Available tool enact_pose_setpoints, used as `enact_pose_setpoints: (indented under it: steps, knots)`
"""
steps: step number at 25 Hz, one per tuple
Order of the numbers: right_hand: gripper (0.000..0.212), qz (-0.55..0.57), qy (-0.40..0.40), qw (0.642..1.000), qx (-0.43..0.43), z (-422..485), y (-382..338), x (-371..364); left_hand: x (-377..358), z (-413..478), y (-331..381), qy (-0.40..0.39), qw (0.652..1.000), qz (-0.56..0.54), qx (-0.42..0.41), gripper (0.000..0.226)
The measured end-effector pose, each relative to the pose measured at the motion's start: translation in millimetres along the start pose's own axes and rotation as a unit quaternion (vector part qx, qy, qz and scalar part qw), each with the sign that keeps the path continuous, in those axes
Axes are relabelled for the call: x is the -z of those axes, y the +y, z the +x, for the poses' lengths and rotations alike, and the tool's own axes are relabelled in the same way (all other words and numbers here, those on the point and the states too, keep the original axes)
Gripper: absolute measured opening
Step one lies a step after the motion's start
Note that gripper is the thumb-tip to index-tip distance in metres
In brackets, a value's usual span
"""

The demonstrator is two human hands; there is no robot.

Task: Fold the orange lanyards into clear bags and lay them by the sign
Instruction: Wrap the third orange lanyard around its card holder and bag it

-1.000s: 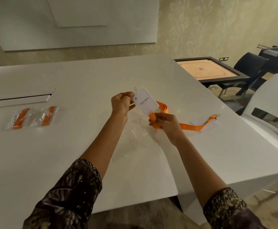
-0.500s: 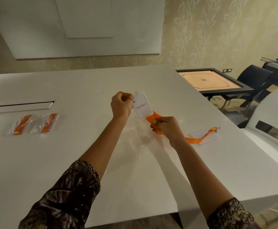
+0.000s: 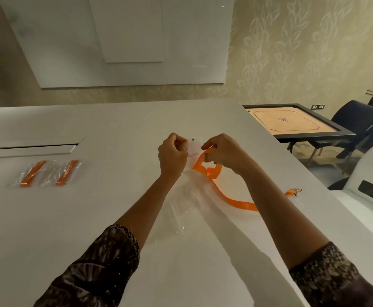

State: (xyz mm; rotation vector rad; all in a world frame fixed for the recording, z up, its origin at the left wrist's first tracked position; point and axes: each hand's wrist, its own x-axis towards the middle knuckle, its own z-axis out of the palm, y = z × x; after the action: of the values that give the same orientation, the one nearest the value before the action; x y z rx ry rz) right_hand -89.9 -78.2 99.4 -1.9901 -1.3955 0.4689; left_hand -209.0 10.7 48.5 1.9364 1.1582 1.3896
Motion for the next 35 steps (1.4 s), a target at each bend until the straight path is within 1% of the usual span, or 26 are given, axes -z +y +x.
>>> enact_pose_setpoints:
  steps: [2,3,6,8,10,13,15,19,21,23,25,26,28,30,32,35]
  knots:
    - [0.025,-0.119,0.038,0.991,0.058,8.7,-4.1,7.5,-1.5,0.9,-1.3,-0.014,1.000,0.011,0.003,0.008]
    - [0.022,-0.147,0.052,0.984,0.087,12.4,-5.7,12.2,-2.0,1.9,-2.3,-0.022,1.000,0.018,0.002,0.008]
    - [0.010,-0.168,0.067,0.974,0.137,23.7,-10.6,27.0,-2.9,4.9,-3.3,-0.048,0.998,0.045,-0.011,0.010]
    - [0.010,-0.179,0.075,0.967,0.162,31.6,-13.8,34.7,-4.0,7.5,-2.3,-0.063,0.996,0.064,-0.027,0.013]
    - [0.015,-0.198,0.083,0.959,0.183,38.4,-16.4,38.4,-3.4,9.5,0.8,-0.075,0.993,0.074,-0.051,0.012]
    - [0.021,-0.200,0.096,0.956,0.193,47.8,-17.1,40.0,-1.0,12.4,5.4,-0.092,0.985,0.102,-0.109,0.010]
    - [0.022,-0.199,0.096,0.955,0.196,52.7,-15.3,38.9,1.8,16.1,6.2,-0.102,0.981,0.111,-0.123,0.012]
    - [0.025,-0.184,0.075,0.965,0.172,69.2,-6.9,42.6,0.6,20.6,7.1,-0.135,0.979,0.111,-0.103,0.014]
    - [0.026,-0.170,0.031,0.974,0.150,78.0,0.4,45.7,-0.4,19.1,7.1,-0.160,0.980,0.093,-0.079,0.016]
    - [0.026,-0.126,-0.038,0.984,0.123,85.2,11.2,47.5,0.4,18.7,7.2,-0.199,0.978,0.043,-0.045,0.016]
    - [0.023,-0.059,-0.112,0.988,0.083,88.6,24.1,46.8,4.5,18.7,8.3,-0.233,0.971,-0.050,0.014,0.014]
    - [0.020,-0.023,-0.147,0.987,0.060,89.6,30.5,45.3,7.1,19.0,10.0,-0.242,0.965,-0.091,0.041,0.013]
    - [0.010,0.056,-0.203,0.977,0.027,91.3,43.0,38.3,11.3,21.1,14.0,-0.250,0.955,-0.140,0.072,0.011]
    - [0.016,0.145,-0.229,0.962,0.025,91.2,52.9,27.3,13.5,25.6,18.7,-0.246,0.950,-0.175,0.085,0.012]
    - [0.020,0.231,-0.241,0.942,0.044,89.8,58.6,15.6,13.7,32.4,22.5,-0.236,0.947,-0.196,0.097,0.014]
    - [0.027,0.302,-0.237,0.921,0.059,87.3,60.7,1.7,11.9,44.4,26.3,-0.218,0.946,-0.208,0.117,0.015]
